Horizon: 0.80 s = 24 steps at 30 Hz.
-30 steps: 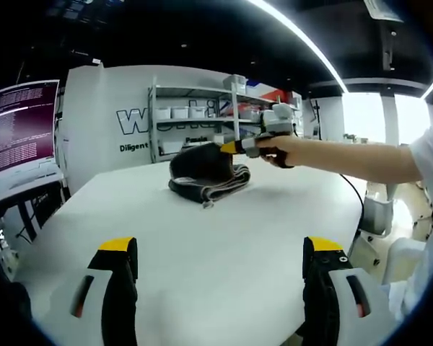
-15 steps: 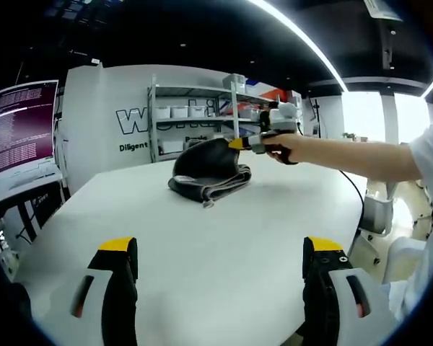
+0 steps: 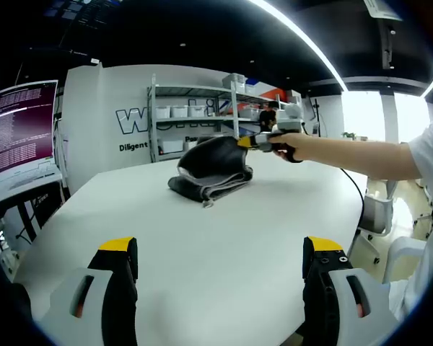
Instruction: Open the folded towel by lifting each exposed corner and separating the folded layers until the towel lies flat within the target outline without major curled edges
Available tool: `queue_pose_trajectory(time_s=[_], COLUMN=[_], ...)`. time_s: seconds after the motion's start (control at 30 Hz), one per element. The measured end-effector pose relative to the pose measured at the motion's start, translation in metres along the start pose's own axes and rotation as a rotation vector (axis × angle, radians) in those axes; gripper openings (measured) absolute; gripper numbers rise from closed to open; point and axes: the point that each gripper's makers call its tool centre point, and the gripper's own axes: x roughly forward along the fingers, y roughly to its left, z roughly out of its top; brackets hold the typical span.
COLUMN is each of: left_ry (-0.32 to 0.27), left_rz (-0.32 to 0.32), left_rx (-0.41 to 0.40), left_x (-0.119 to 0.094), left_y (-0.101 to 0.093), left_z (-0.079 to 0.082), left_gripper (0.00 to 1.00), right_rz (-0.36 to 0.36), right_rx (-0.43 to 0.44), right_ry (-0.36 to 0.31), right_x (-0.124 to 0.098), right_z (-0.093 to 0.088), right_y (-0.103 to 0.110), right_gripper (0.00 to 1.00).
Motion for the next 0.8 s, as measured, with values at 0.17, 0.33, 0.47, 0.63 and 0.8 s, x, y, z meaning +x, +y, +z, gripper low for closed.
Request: queue_pose_trajectory(time_s=[0.17,0.33,0.47,0.63,0.8], left_ry=[0.0,-0.001,0.0,0.001,0.006], left_rz=[0.002,0.003,0.0,0.0,0.002], left_rx=[0.0,-0.001,0.002,0.004,0.006], left_x=[-0.001,-0.001,-0.001,0.0,0.0], left_y=[0.001,0.001,-0.001,-0.002,-0.002], left_z=[0.0,-0.001,0.0,0.0,-0.001], left_gripper=[0.94,0.94,0.94,0.94,0.93], right_rz=[-0.031,-0.065,-0.091,-0.123,-0.158], right_rx=[-0.02,-0.037,-0.051,-0.055,-0.068], right_ry=[0.003,0.006,0.008,0.009,0.019], right_x=[-0.007,-0.014,-0.02,-0.028,-0.035], right_z=[0.001,0.003,0.002,0.003,-0.001], right_y=[-0.011,-0.027,-0.037,-0.051,-0.065], right_gripper=[0.03,0.03,0.03,0.03,0.03])
